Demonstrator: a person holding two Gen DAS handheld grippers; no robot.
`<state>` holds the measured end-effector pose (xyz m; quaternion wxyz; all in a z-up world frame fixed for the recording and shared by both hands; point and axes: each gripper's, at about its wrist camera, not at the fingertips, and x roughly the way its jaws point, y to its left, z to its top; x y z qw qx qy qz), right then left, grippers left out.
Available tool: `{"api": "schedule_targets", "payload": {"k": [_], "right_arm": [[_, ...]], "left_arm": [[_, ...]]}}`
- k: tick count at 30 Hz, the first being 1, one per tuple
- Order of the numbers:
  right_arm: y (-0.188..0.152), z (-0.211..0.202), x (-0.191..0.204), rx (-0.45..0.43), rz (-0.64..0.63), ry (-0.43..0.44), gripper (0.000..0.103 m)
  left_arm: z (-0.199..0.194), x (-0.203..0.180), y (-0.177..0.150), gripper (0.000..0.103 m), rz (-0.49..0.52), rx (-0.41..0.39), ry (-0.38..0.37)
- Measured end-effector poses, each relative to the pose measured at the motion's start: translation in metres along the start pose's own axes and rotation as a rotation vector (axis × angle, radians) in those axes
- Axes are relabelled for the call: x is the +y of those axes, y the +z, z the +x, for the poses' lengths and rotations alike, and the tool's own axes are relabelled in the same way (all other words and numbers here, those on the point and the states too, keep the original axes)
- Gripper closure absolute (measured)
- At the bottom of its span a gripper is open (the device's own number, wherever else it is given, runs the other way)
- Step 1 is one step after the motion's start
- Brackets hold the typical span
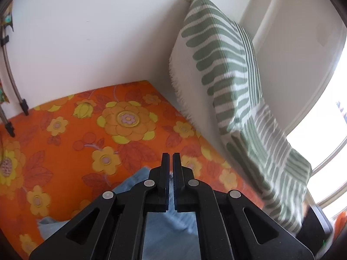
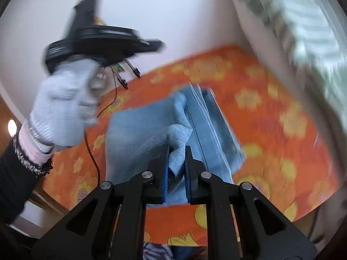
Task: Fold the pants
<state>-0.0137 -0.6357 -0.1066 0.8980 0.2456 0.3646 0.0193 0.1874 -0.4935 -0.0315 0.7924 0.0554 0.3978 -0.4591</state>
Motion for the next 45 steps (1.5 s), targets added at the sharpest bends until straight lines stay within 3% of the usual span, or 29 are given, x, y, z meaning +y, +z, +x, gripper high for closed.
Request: {"api": "schedule_targets", "payload": {"k": [3,7,10,12,15,19,22,29,34,36,37,40,42,45], "right_arm": [[-0.010,0.010,-0.025,0.062,0.060,0.033,0.090],[-0.020,0.015,-0.029,0.148,0.038,0.070,0.089],[-0.020,0.012,-0.030,0.196,-0.014,0.071,0.079],[-0.014,0.004,-0.033,0.202,-0.036,0.059,0.063],[0.012,-0.006,-0.042,0.167,-0.001,0.114,0.061],[0.054,0.013,-0.039,0.155,-0.003,0.131,0.061],[0.083,0.055,-0.028,0.195,-0.007,0.159,0.061],[0.114,0.141,0.003,0.294,-0.117,0.028,0.061],[0.117,0.166,0.006,0.330,-0.135,-0.013,0.059],[0.117,0.166,0.010,0.332,-0.141,-0.020,0.065],[0.118,0.164,0.012,0.335,-0.142,-0.007,0.076],[0.119,0.159,0.024,0.338,-0.179,-0.012,0.079],[0.118,0.158,0.032,0.329,-0.217,-0.040,0.090],[0.118,0.150,0.042,0.304,-0.249,-0.052,0.093]], "left_arm": [[-0.013,0.003,-0.020,0.102,0.041,0.028,0.018],[-0.023,0.007,-0.067,0.101,0.047,0.110,0.003],[-0.021,0.004,-0.108,0.101,0.047,0.177,-0.023],[-0.016,-0.001,-0.131,0.101,0.072,0.213,-0.018],[-0.011,-0.008,-0.154,0.101,0.105,0.213,0.000],[-0.008,-0.006,-0.165,0.099,0.078,0.209,-0.008],[-0.011,-0.003,-0.168,0.099,0.053,0.205,-0.013],[-0.031,0.000,-0.179,0.099,0.069,0.217,0.003],[-0.025,0.014,-0.192,0.099,0.056,0.249,0.024],[-0.021,0.018,-0.195,0.099,0.039,0.252,0.012],[-0.021,0.018,-0.195,0.099,0.041,0.250,0.012],[-0.020,0.016,-0.195,0.099,0.060,0.246,0.015],[-0.020,0.016,-0.195,0.099,0.061,0.245,0.013],[-0.025,0.015,-0.196,0.099,0.061,0.246,0.012]]}}
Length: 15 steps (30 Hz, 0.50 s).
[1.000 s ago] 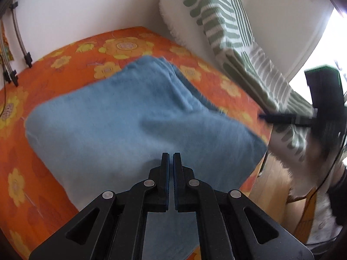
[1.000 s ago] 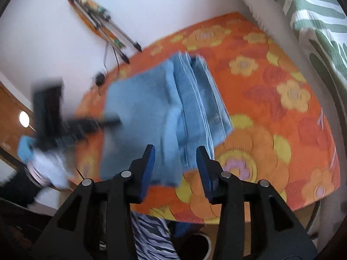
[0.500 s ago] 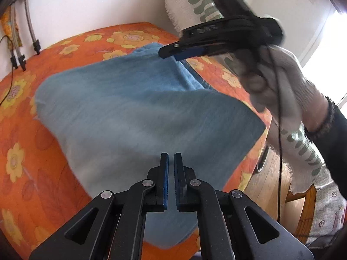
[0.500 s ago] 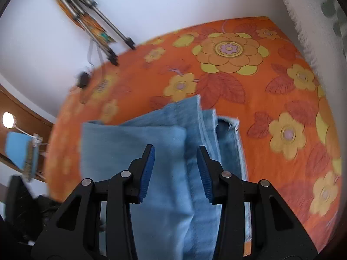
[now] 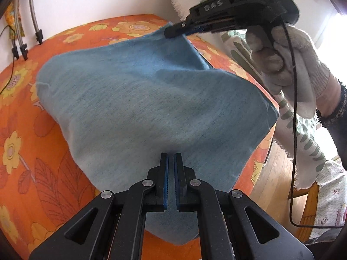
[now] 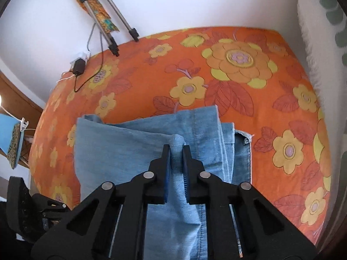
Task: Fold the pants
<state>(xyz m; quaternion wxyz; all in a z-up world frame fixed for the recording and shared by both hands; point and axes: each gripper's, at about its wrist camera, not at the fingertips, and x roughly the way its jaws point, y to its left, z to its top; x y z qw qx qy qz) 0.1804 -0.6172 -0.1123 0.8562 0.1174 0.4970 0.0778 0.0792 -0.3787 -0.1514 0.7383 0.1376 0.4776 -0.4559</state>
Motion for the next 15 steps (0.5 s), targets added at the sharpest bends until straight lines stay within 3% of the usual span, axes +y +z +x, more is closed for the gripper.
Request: {"api": "schedule_targets", "payload": {"k": [4,8,11,13,15], "right_arm": [[0.008,-0.035,0.016,-0.095,-0.078,-0.035,0.094],[0.032,-0.055,0.019,-0.145,-0.166,-0.111,0.094],[0.045,-0.024,0.015,-0.100,-0.228,-0.235,0.094],[0.045,0.006,0.007,-0.041,-0.219,-0.254,0.094],[0.040,0.033,-0.004,0.007,-0.220,-0.314,0.086]], "left_arm": [[-0.009,0.001,0.002,0.099,0.000,-0.011,-0.013],[-0.008,0.000,0.014,0.090,-0.003,-0.053,-0.025],[0.002,-0.006,0.018,0.090,0.011,-0.058,-0.016],[0.012,-0.007,0.019,0.090,0.013,-0.035,-0.015],[0.013,-0.008,0.018,0.090,0.019,-0.029,-0.013]]}}
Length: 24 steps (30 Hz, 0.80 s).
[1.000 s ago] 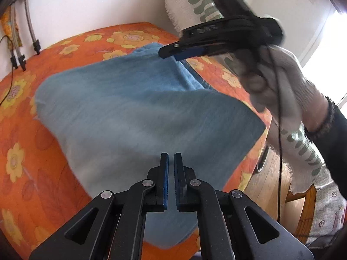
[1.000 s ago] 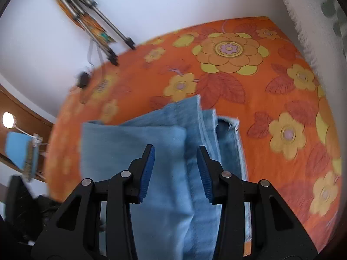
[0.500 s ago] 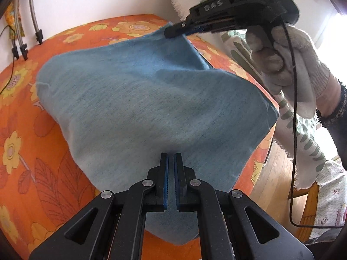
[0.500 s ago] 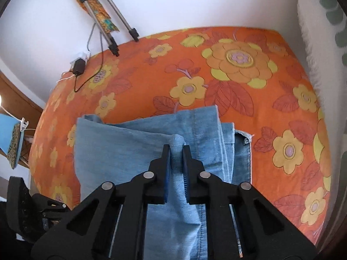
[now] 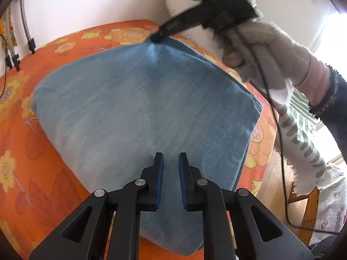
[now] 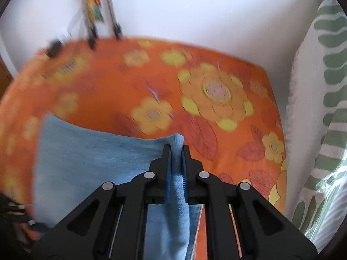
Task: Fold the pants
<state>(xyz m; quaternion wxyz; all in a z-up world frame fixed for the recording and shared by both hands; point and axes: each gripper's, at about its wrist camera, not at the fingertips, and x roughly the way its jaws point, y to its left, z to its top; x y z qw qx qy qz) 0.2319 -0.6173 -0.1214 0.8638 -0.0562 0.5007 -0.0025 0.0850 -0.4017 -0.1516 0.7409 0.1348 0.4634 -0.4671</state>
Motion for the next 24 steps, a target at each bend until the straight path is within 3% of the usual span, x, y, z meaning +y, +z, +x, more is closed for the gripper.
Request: {"api": "schedule_targets", "payload": {"k": [1,5,11,15,18,21,24], "right_arm": [[-0.004,0.005,-0.003,0.005,0.013,-0.015,0.079],[-0.023,-0.021,-0.017,-0.055,0.113,-0.023,0.075],[-0.071,-0.080,0.003,-0.142,0.112,0.117,0.072],[-0.101,-0.084,0.041,-0.102,0.029,0.148,0.072],[-0.113,-0.073,0.055,-0.074,-0.032,0.072,0.072],[-0.120,-0.057,0.041,-0.031,-0.002,0.044,0.072],[-0.128,-0.043,0.012,0.032,0.108,0.103,0.072]], "left_arm": [[-0.003,0.000,0.000,0.090,0.002,-0.002,-0.005],[-0.026,0.012,-0.003,0.090,-0.013,-0.041,0.009],[-0.054,0.079,0.004,0.090,-0.115,-0.108,0.110],[-0.052,0.129,0.008,0.090,-0.190,-0.075,0.134],[-0.044,0.150,0.016,0.090,-0.211,-0.055,0.157],[-0.037,0.164,0.024,0.090,-0.240,-0.063,0.099],[-0.021,0.172,0.035,0.090,-0.220,-0.027,0.094]]}}
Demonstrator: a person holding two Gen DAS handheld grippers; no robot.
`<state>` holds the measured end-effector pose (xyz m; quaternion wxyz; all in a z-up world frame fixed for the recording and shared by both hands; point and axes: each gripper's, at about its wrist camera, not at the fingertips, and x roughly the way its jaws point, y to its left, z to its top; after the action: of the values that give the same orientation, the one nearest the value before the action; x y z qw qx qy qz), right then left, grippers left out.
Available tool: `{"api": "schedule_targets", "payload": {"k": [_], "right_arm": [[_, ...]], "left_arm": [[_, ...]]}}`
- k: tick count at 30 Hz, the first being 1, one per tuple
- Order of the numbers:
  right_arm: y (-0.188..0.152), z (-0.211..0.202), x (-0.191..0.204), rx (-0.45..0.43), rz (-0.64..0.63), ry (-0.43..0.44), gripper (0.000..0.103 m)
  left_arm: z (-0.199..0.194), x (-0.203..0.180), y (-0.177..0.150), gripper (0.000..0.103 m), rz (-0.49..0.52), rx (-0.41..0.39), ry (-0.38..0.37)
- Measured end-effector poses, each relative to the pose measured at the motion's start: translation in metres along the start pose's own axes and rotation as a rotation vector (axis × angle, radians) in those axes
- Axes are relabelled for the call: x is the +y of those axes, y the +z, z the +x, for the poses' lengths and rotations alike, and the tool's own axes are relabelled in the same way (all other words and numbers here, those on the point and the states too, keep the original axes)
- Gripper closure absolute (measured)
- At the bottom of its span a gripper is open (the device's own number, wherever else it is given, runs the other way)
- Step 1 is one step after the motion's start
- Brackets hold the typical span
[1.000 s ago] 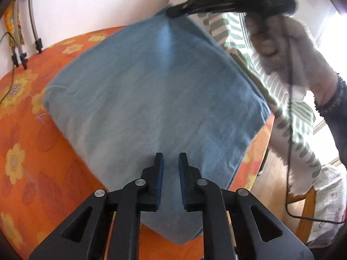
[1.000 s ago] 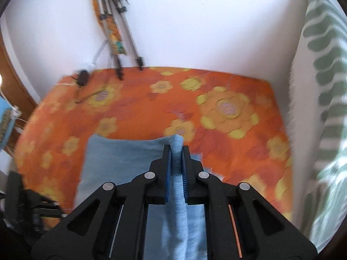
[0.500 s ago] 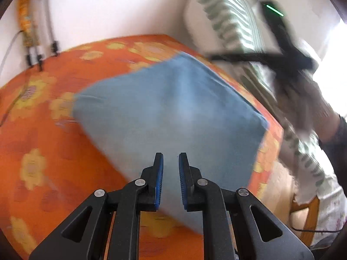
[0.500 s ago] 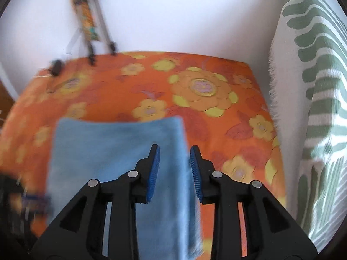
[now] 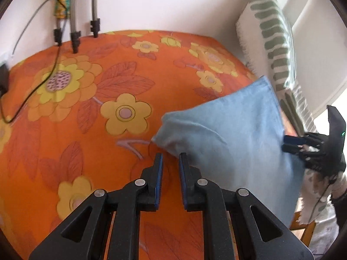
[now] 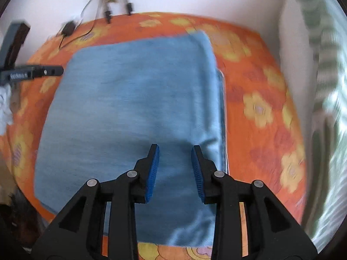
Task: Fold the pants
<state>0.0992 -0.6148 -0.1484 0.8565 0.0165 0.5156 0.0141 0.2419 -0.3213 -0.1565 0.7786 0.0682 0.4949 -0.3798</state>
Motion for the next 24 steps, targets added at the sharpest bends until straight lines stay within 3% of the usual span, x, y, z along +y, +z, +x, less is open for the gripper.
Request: {"api": "schedule_targets", "payload": {"k": [8,11,13,15,18,24], "right_arm": [[-0.004,-0.002,-0.014,0.015,0.025,-0.012,0.071],[0.002,-0.011,-0.021,-0.029,0.051,0.020,0.066],[0.010,-0.017,-0.029,-0.065,0.062,0.005,0.043],[0.019,-0.021,-0.038,-0.108,0.072,0.005,0.037],[0.032,-0.015,-0.050,-0.116,0.083,0.065,0.018],[0.058,0.011,-0.072,-0.076,0.106,0.123,0.018]], "left_arm": [[0.007,0.020,0.032,0.090,-0.072,-0.055,0.087],[-0.006,0.013,0.027,0.090,-0.033,-0.060,0.101],[-0.014,0.011,0.019,0.082,-0.044,-0.047,0.087],[-0.023,0.007,0.008,0.045,-0.078,-0.043,0.068],[-0.035,-0.005,-0.007,0.041,-0.105,-0.048,0.020],[-0.036,-0.028,-0.025,0.038,-0.191,-0.038,-0.048]]}}
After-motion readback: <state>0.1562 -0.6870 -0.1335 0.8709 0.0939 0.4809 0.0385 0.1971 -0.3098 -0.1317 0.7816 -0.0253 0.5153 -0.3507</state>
